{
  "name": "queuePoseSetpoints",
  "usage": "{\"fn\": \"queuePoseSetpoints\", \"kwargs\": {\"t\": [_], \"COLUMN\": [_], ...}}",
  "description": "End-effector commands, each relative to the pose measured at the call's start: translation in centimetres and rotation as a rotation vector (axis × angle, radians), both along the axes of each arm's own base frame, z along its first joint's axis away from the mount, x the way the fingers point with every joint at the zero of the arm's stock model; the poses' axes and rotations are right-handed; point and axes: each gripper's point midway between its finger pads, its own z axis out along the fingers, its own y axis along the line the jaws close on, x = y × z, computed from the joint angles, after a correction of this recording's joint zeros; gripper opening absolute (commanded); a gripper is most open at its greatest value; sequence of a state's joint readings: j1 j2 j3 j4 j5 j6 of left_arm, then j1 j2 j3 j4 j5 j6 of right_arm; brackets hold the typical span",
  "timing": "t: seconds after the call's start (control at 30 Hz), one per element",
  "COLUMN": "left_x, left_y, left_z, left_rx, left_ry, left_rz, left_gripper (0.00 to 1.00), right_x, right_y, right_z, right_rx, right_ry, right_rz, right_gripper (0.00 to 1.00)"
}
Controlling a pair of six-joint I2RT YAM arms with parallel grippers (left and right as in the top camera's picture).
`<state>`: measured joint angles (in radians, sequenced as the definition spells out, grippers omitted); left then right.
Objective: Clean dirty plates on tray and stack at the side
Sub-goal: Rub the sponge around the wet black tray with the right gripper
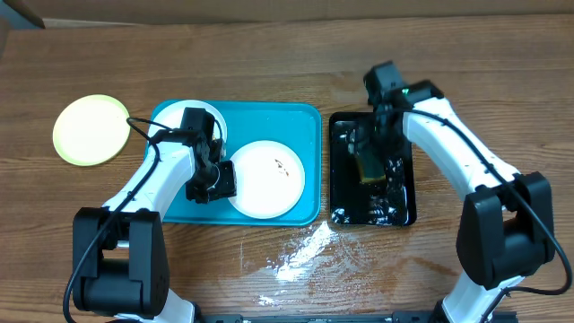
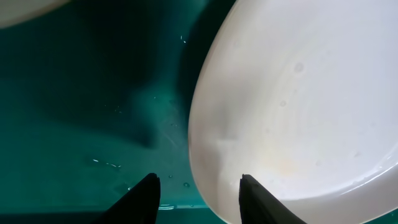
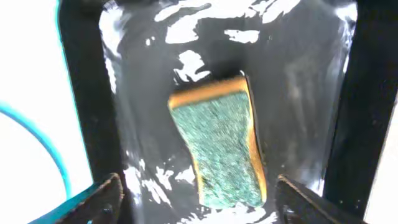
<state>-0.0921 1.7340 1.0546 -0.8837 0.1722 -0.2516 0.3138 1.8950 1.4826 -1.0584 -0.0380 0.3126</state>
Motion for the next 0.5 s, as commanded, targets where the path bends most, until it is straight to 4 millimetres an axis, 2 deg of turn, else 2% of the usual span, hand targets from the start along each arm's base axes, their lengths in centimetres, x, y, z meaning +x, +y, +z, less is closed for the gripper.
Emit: {"fn": "queuePoseSetpoints", "kwargs": {"t": [0.0,0.17,0.23,0.37,0.43,0.47], "left_x": [0.1,0.1,0.1,0.2,0.2,0.2], "left_y": [-0.5,-0.5,-0.5,-0.5,-0.5,-0.5], "left_z": [0.0,0.0,0.0,0.0,0.0,0.0], "left_rx": [-0.012,-0.012,-0.012,-0.012,-0.013,-0.013], "left_ry": [0.000,0.001,0.001,-0.003,-0.004,-0.004], "left_rz": [-0.021,-0.021,-0.021,-0.021,-0.021,-0.021], "left_gripper": [0.43,0.43,0.43,0.43,0.43,0.43], "right_x": [0.2,0.2,0.1,0.2,0.4,0.5], "right_y": [-0.4,-0.9,-0.9,-0.9,-0.8,-0.7], "right_z": [0.4,-2.5,-4.4,-5.9,-6.2,-6.3], "right_rx": [-0.009,-0.040,-0.043,-0.041,-0.037,-0.035], "right_ry": [-0.014,-0.012,0.001,-0.009,-0.022,-0.028], "right_rz": [0.022,0.021,0.021,0.021,0.020,0.020], "right_gripper": [0.82,0.81,0.76,0.68,0.58,0.44]}}
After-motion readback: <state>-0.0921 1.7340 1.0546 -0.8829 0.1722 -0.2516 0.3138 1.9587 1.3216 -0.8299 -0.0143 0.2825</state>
